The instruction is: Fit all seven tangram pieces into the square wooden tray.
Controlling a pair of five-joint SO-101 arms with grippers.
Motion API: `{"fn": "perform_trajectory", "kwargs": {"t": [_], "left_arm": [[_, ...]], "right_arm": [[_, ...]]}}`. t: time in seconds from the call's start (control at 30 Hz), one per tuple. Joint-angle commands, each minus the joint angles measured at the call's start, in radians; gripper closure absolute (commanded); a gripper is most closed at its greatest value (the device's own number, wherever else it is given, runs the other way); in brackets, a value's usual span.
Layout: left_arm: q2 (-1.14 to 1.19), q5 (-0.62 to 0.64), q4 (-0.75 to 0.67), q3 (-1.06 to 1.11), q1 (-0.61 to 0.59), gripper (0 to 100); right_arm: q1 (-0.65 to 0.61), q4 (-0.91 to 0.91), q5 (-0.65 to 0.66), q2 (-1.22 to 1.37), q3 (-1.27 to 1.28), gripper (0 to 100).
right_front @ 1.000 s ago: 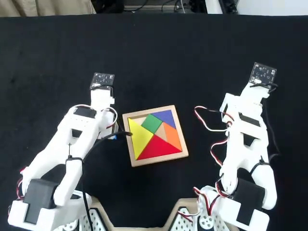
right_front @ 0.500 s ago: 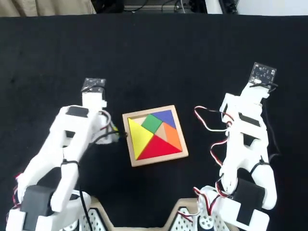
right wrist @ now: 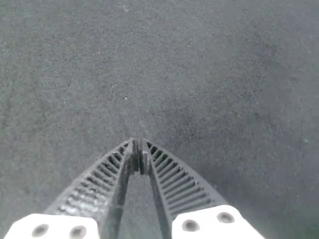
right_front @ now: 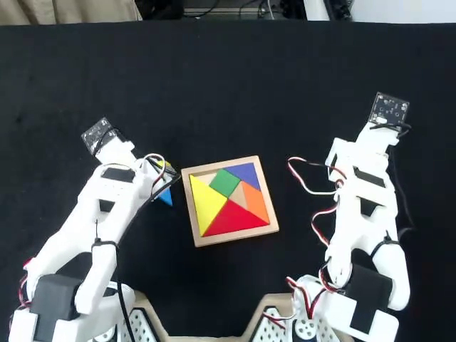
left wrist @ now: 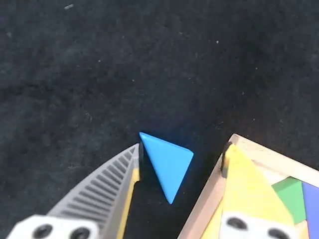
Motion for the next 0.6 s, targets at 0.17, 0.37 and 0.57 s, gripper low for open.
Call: {"fn": "perform_trajectory", "kwargs": {"t": [0.17, 0.37, 0.57], "left_arm": [[0.011, 0.008, -0.015, -0.005, -0.007, 68], [0.181, 0.009, 0.081, -0.153, -0.012, 72], [0.272, 0.011, 0.16, -0.248, -0.012, 72]], "right_arm": [[-0.028, -0.017, 0.002, -0.041, -0.012, 98.7], [-0.028, -0.017, 0.002, -0.041, -0.008, 98.7], [-0.028, -0.017, 0.002, -0.042, -0.004, 98.7]]}}
